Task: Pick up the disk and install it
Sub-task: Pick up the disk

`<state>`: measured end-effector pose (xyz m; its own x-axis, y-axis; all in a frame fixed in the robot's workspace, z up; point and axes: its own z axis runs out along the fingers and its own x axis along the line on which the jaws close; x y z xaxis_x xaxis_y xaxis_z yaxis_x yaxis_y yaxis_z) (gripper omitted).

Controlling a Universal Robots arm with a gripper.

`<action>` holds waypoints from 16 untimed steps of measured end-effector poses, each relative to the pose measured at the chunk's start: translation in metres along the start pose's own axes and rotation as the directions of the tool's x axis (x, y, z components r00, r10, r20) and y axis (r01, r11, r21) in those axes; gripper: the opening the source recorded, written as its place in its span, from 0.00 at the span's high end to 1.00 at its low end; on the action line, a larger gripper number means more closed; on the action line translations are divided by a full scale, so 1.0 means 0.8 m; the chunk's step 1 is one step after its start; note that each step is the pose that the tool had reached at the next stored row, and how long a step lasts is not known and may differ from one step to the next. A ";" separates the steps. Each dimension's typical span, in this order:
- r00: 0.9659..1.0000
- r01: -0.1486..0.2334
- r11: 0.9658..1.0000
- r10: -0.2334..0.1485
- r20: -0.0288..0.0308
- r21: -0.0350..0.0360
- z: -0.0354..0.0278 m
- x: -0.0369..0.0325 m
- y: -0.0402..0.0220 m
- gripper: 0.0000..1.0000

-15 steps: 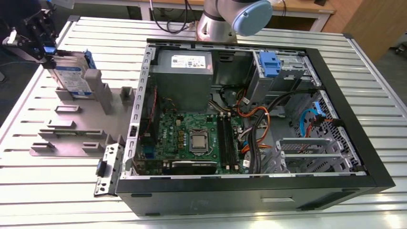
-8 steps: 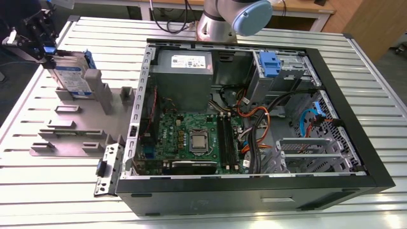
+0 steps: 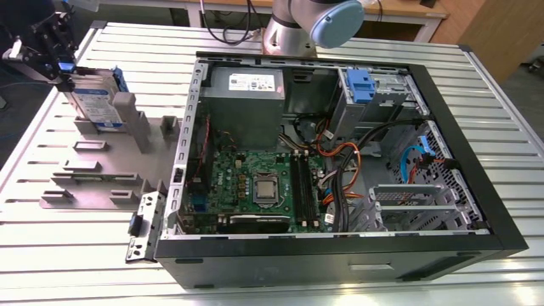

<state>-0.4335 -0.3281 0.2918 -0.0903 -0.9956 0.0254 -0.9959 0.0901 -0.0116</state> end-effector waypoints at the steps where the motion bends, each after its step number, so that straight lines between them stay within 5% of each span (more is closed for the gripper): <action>1: 1.000 0.000 1.000 0.000 0.000 0.000 -0.0001 0.0000 0.0000 0.58; 16: 1.000 -0.012 1.000 0.012 0.000 0.000 -0.0001 0.0000 0.0000 0.63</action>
<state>-0.4335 -0.3281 0.2919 -0.1020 -0.9945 0.0254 -0.9947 0.1017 -0.0115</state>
